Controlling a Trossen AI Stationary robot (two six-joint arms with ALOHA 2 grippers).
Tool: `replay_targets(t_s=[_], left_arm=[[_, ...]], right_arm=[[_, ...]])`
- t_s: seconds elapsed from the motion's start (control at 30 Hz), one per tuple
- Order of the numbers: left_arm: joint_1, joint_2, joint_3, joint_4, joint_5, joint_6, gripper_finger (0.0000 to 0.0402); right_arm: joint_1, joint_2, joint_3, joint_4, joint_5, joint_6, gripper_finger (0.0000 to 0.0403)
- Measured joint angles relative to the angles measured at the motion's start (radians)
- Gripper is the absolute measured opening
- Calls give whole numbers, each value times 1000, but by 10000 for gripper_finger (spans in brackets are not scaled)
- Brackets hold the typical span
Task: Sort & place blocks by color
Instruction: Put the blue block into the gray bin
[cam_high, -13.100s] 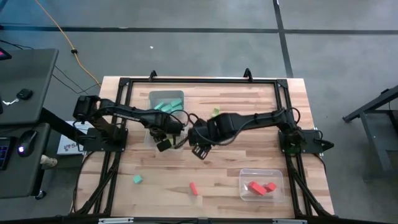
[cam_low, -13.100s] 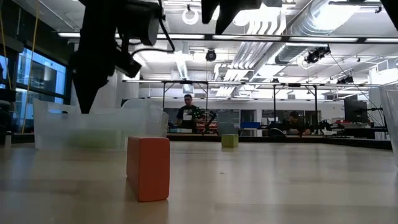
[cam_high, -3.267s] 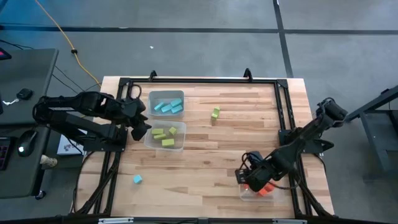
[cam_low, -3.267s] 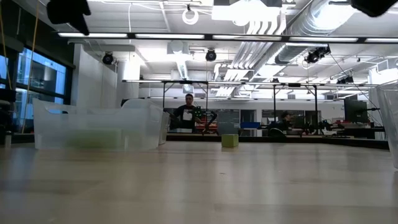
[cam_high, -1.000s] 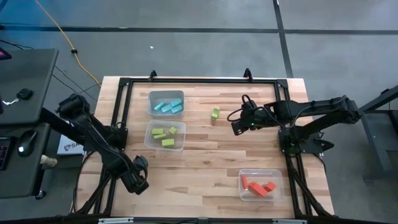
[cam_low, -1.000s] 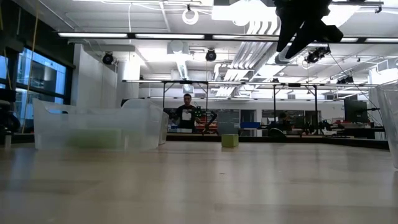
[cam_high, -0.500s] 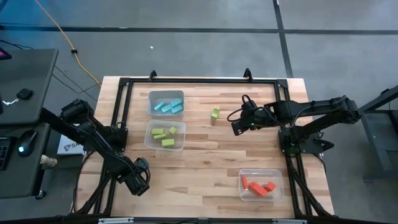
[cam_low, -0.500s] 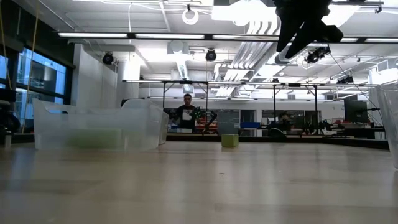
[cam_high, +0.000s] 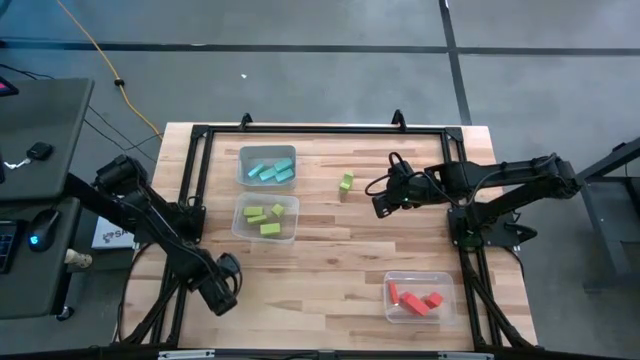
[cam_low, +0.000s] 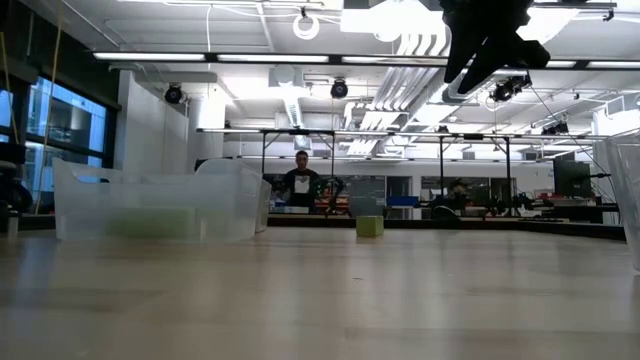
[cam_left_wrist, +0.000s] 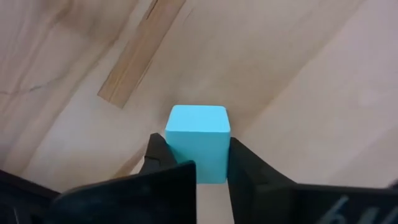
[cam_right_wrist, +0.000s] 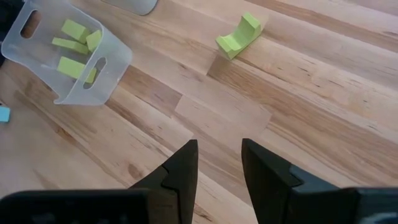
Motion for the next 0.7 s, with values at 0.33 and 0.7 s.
replay_targets(t_s=[0.33, 0.7], left_arm=[[102, -199, 0, -64, -74, 90, 6], [324, -489, 0, -112, -352, 272, 6]], right_arm=[[0, 0, 0, 2, 0, -25, 114], [0, 0, 0, 29, 28, -34, 114]])
